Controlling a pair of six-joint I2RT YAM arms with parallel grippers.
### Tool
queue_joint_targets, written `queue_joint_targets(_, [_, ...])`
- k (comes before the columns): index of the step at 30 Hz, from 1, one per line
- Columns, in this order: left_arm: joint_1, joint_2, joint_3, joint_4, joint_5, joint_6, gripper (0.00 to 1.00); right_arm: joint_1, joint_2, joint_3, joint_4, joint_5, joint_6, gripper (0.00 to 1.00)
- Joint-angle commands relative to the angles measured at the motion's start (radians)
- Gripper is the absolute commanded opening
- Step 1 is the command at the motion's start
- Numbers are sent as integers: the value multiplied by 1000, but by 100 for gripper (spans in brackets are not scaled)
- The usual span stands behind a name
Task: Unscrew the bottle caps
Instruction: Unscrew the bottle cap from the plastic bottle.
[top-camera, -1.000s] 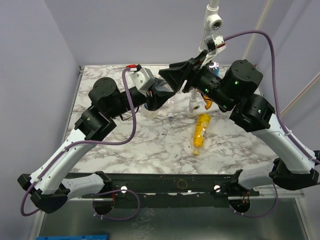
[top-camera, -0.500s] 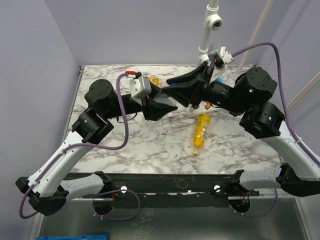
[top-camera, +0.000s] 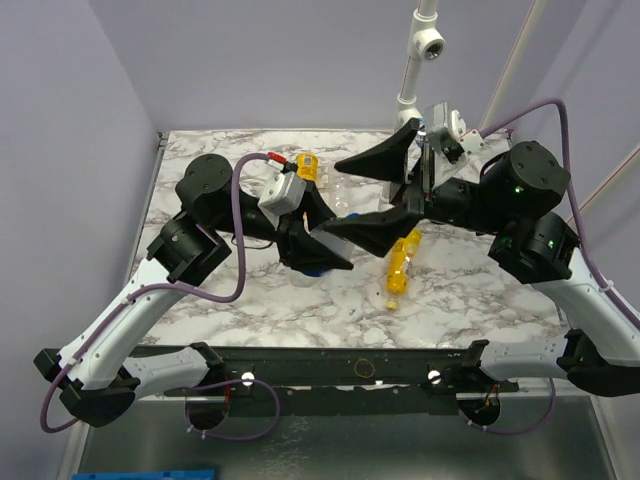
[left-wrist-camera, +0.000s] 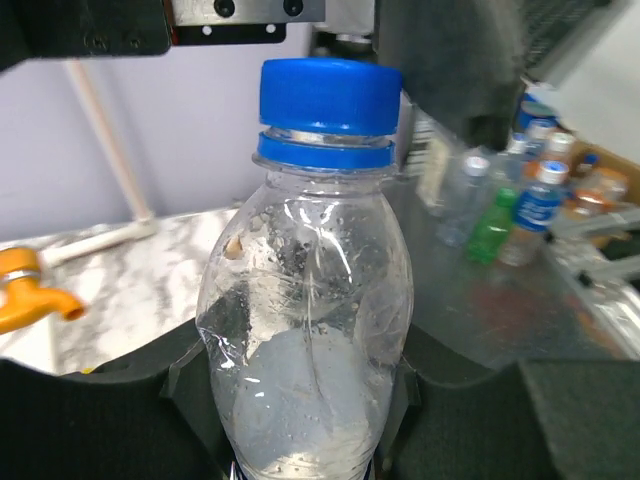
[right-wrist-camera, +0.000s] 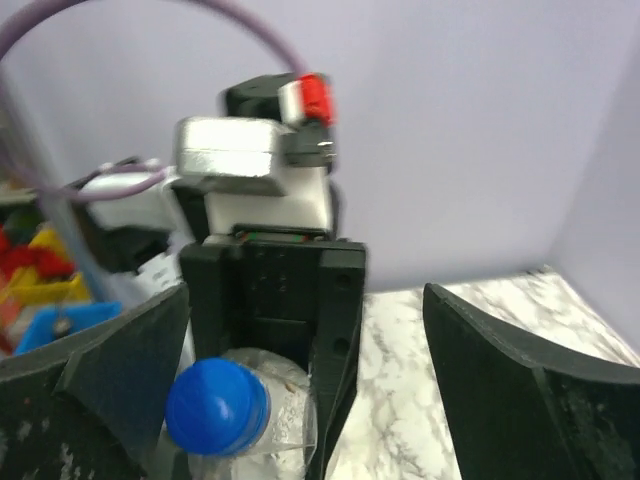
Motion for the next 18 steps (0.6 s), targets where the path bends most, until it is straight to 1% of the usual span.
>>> queue_joint_targets(1, [-4,-14,-20,-24,-260,146,0,-2,-7,-6,49,458,44,100])
queue_joint_targets(4, [-4,-5,-19,-12,-480,186,0,-2,27,44,2,596,91,100])
queue_joint_targets(7, [-3,-5,-26,21,-636,184,0,-2,81,109,-80,647,128,100])
queue_joint_targets(10, [-3,-8,-31,49,-709,172,0,-2,96,113,-98,673,146,100])
queue_joint_targets(13, [-3,-11,-37,60,-738,171,0,-2,94,100,-88,669,156,98])
queue_joint_targets(15, [-4,-11,-43,62,-760,174,0,-2,90,97,-82,664,161,91])
queue_joint_targets(18, [-3,-12,-49,65,-777,175,0,-2,82,90,-65,657,164,74])
